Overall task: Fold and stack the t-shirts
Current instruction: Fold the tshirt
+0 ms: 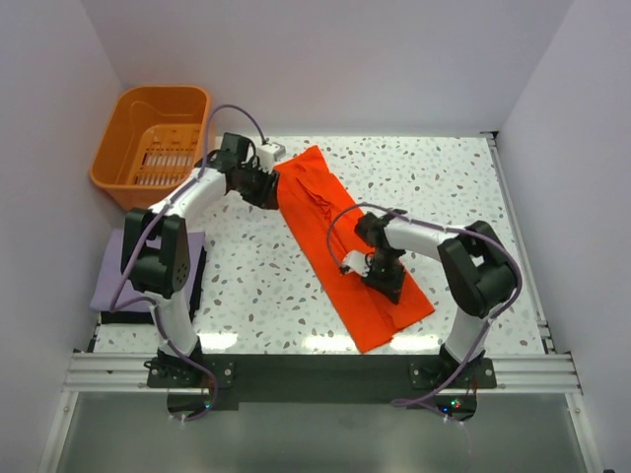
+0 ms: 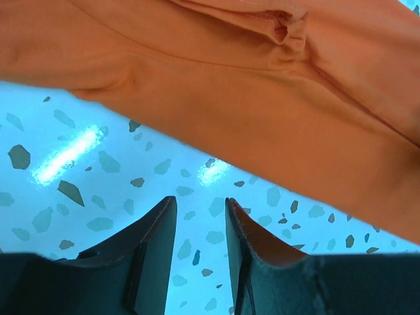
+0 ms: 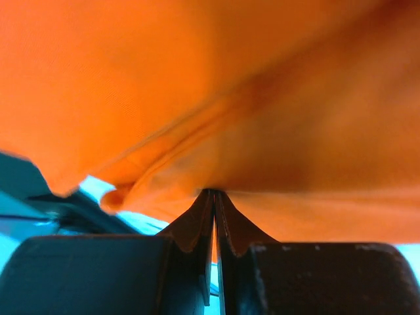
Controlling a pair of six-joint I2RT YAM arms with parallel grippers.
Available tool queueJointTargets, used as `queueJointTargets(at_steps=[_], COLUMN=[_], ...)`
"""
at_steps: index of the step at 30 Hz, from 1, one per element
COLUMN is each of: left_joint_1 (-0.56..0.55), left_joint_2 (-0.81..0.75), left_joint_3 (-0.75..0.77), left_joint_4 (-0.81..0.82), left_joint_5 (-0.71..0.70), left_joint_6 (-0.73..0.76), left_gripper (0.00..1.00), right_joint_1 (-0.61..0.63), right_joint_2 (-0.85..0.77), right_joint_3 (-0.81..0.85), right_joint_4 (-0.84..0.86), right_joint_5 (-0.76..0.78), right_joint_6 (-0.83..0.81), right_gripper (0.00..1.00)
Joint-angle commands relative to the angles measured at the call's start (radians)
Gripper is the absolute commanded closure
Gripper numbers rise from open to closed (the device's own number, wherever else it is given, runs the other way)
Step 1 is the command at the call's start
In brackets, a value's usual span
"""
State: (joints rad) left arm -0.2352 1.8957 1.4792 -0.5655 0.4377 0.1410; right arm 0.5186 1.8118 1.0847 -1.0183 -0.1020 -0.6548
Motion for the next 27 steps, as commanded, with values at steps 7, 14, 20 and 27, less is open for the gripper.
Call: queueJointTargets(at_steps=[7,14,20,27], left_joint_1=[-0.093,-0.124,-0.139,-0.093], left_joint_2=[0.02,0.167,0.278,0.471], left_joint_3=[-0.013,0.058,0.139,0.407], left_joint_4=[0.018,0.012,-0.016,-0.071], left_joint_5=[-0.03,-0.004,-0.049,-0.183], left_joint_6=[-0.035,-0.081,-0.083,0.003], left_gripper=[0.62,0.64,0.69,0.73], right_joint_1=[0.297,0.313,0.163,0.015], right_joint_2=[-0.039,-0.015,-0.054,-0.034], right_joint_3=[0.038,0.191,0.323,0.32], right_joint_4=[-0.026,-0.066,-0.109,-0.117], right_joint_5=[-0.234,-0.301,-0.326,-0.187], right_joint_6=[0.159,0.162,0.132,-0.012], right_gripper=[0.92,0.86,0.84,0.84])
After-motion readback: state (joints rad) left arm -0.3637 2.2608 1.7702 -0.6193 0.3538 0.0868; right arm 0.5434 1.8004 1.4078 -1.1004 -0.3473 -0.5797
